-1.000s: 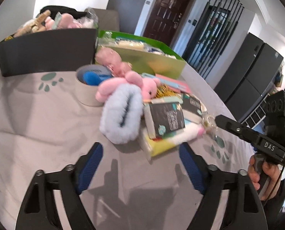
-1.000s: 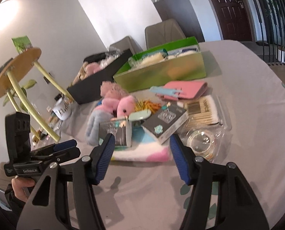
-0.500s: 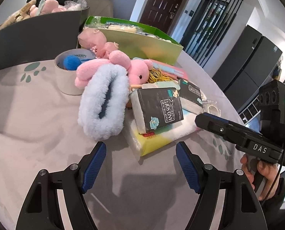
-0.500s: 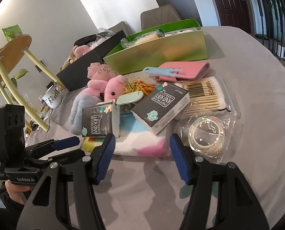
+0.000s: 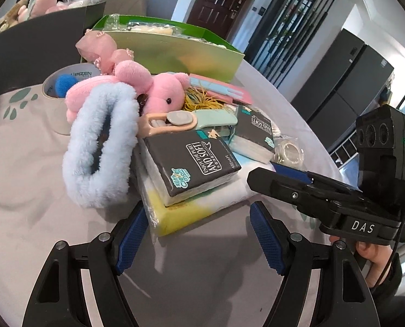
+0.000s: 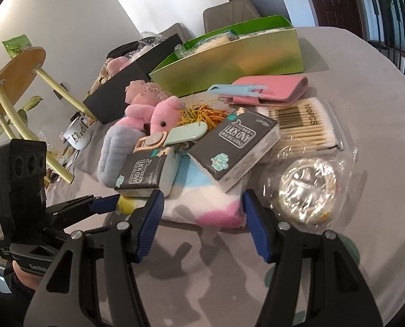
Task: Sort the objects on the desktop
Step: 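Move the left tool down onto the white moisturizing tissue pack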
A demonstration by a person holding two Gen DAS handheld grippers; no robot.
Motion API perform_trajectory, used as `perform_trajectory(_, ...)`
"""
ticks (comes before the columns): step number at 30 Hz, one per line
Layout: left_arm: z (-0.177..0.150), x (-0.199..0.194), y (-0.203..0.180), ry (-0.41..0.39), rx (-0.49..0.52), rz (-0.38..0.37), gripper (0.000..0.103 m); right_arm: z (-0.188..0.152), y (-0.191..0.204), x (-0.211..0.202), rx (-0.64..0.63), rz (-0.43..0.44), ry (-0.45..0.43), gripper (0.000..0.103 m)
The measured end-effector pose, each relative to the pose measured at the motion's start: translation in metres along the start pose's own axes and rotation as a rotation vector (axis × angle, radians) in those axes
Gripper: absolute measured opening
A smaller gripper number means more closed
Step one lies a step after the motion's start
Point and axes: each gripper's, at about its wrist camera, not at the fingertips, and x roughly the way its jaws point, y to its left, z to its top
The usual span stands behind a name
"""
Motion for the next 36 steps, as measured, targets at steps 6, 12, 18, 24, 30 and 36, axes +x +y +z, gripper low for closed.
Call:
perform_trajectory(6, -0.008, -0.018, -0.004, -0.006, 0.007, -0.015, 0.076, -0.005, 0.007, -0.008, 0.003, 0.031, 0.019, 0.06)
perform_trajectory(12, -0.012, -0.046, -0.004, -0.049, 0.005, -0.048, 0.076, -0.006, 0.019, -0.025, -0.004, 0.074, 0.0, 0.06)
perform_trajectory(18, -0.011, -0.069, -0.014, -0.091, 0.028, -0.063, 0.076, -0.006, 0.03, -0.042, -0.02, 0.107, -0.026, 0.06)
perform_trajectory(24, -0.018, -0.065, -0.02, -0.056, 0.044, -0.064, 0.076, -0.014, 0.035, -0.048, -0.035, 0.116, -0.001, 0.06)
perform_trajectory(30, -0.047, -0.059, -0.02, 0.025, 0.066, -0.088, 0.076, -0.04, 0.027, -0.045, -0.023, 0.135, 0.082, 0.06)
perform_trajectory(36, -0.049, -0.063, -0.007, 0.012, 0.026, -0.072, 0.076, -0.044, 0.018, -0.043, 0.007, 0.11, 0.08, 0.06)
